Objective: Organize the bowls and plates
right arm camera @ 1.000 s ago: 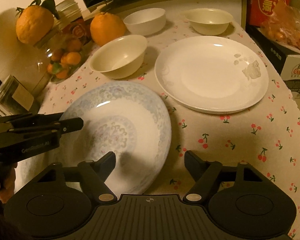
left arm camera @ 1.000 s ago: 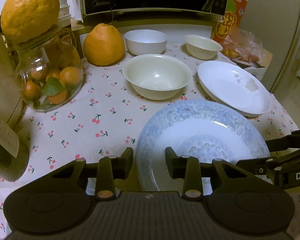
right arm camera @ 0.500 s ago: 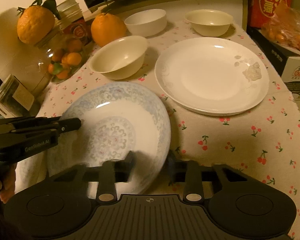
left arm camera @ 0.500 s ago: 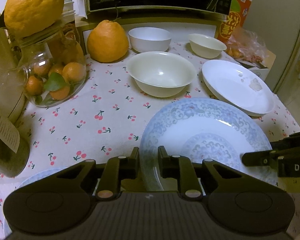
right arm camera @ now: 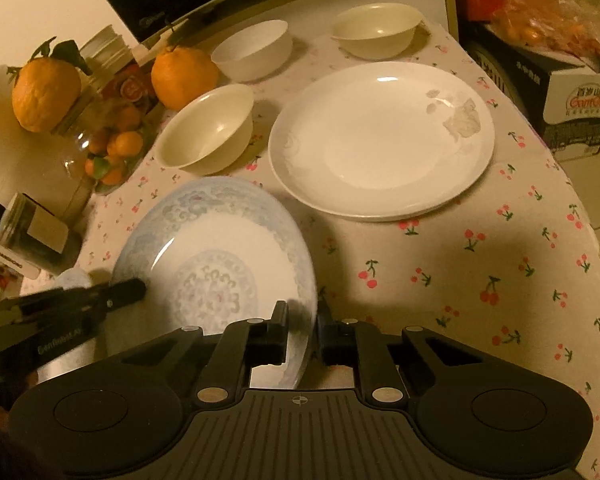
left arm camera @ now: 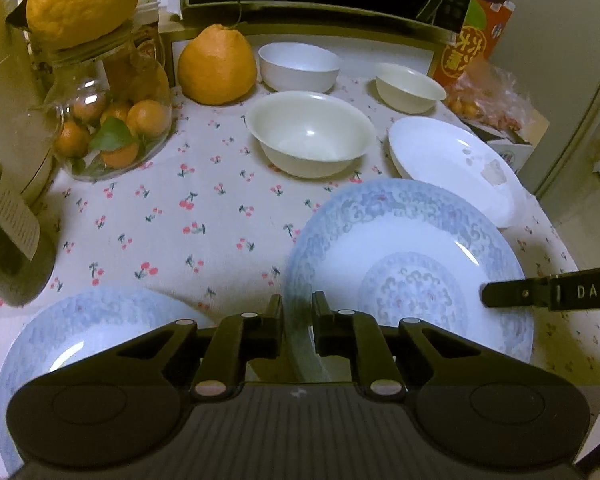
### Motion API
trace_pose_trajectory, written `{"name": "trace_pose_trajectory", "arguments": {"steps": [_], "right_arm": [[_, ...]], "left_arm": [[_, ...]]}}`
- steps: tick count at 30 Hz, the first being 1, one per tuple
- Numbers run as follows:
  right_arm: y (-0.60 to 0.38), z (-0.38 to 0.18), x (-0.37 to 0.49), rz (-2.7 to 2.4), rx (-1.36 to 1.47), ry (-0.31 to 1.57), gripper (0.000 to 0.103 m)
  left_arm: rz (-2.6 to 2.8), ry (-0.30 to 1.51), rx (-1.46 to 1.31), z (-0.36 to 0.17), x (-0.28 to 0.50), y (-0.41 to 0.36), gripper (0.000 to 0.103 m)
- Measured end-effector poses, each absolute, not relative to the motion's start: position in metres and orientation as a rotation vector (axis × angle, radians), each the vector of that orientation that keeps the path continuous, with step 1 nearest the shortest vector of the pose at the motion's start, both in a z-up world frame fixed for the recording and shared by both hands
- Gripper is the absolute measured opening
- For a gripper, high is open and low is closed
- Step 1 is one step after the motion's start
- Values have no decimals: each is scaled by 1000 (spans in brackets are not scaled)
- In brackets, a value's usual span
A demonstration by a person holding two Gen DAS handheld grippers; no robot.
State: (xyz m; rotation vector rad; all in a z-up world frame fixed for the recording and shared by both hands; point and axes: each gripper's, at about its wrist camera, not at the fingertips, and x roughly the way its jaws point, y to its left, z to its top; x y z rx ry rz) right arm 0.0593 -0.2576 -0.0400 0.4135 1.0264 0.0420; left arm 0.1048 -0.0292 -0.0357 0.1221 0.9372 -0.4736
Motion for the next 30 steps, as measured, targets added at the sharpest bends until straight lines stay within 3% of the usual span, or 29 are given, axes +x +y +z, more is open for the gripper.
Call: {"name": "trace_pose_trajectory", "arguments": {"steps": [15, 30], "right_arm": [[-272, -33, 62, 10, 437, 1067, 15], [-268, -45, 65, -2, 413, 1089, 15]], "left_arm": [[-478, 1024, 175, -35, 76, -37, 12], [-456, 985, 216, -29, 68, -40, 12]]}}
